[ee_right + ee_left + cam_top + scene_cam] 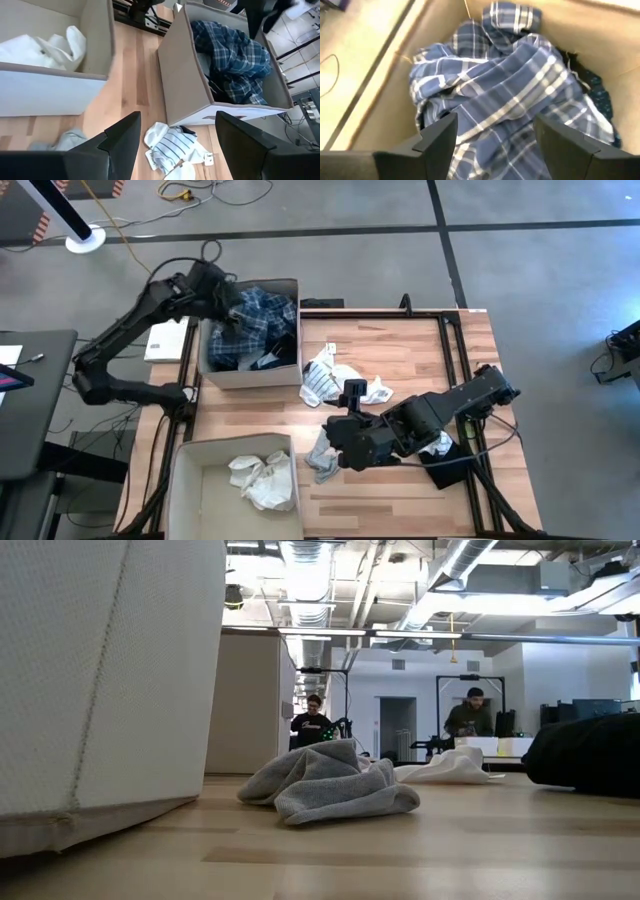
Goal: Sort clothes
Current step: Put the blue checkered into the top light brown laundry organizer
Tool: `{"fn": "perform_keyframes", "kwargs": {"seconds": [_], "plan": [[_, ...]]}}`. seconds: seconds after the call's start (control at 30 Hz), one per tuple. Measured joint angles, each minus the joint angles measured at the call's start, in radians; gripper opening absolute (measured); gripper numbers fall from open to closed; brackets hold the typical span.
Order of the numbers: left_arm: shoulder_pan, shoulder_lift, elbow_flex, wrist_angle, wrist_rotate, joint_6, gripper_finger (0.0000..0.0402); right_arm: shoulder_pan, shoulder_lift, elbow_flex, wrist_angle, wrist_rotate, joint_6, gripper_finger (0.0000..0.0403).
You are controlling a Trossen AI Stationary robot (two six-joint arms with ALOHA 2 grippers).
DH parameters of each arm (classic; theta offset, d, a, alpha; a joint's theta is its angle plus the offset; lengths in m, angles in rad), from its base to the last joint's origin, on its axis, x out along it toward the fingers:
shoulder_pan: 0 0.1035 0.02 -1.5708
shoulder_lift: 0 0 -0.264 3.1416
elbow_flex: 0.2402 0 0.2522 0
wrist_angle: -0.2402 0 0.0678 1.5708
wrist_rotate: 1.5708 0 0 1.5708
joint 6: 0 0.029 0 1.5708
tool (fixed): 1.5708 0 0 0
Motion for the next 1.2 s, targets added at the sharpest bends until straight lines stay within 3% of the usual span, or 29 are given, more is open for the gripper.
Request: {"fn": "perform_keyframes", "kwargs": {"seconds": [0.33,0.53,0.73,0.9,1.2], "plan": [[-0.06,-0.183,0.019,-0.006,0.008,-0.041,0.0256,-0.082,0.0,0.0,0.005,-0.007,-0.061,0.027],[-0.12,-0.286,-0.004,-0.005,0.098,-0.074,0.0256,-0.148,0.0,0.0,0.058,-0.087,-0.112,0.027],[-0.128,-0.303,-0.089,0.012,0.102,-0.084,0.0256,-0.188,0.0,0.0,0.131,-0.154,-0.154,0.027],[-0.128,-0.222,-0.174,0.11,0.063,-0.108,0.024,-0.191,0.0,0.0,0.133,-0.16,-0.149,0.027],[-0.074,0.117,-0.104,0.048,0.044,-0.134,0.0127,-0.16,-0.001,-0.03,0.12,-0.177,-0.1,0.027]]}}
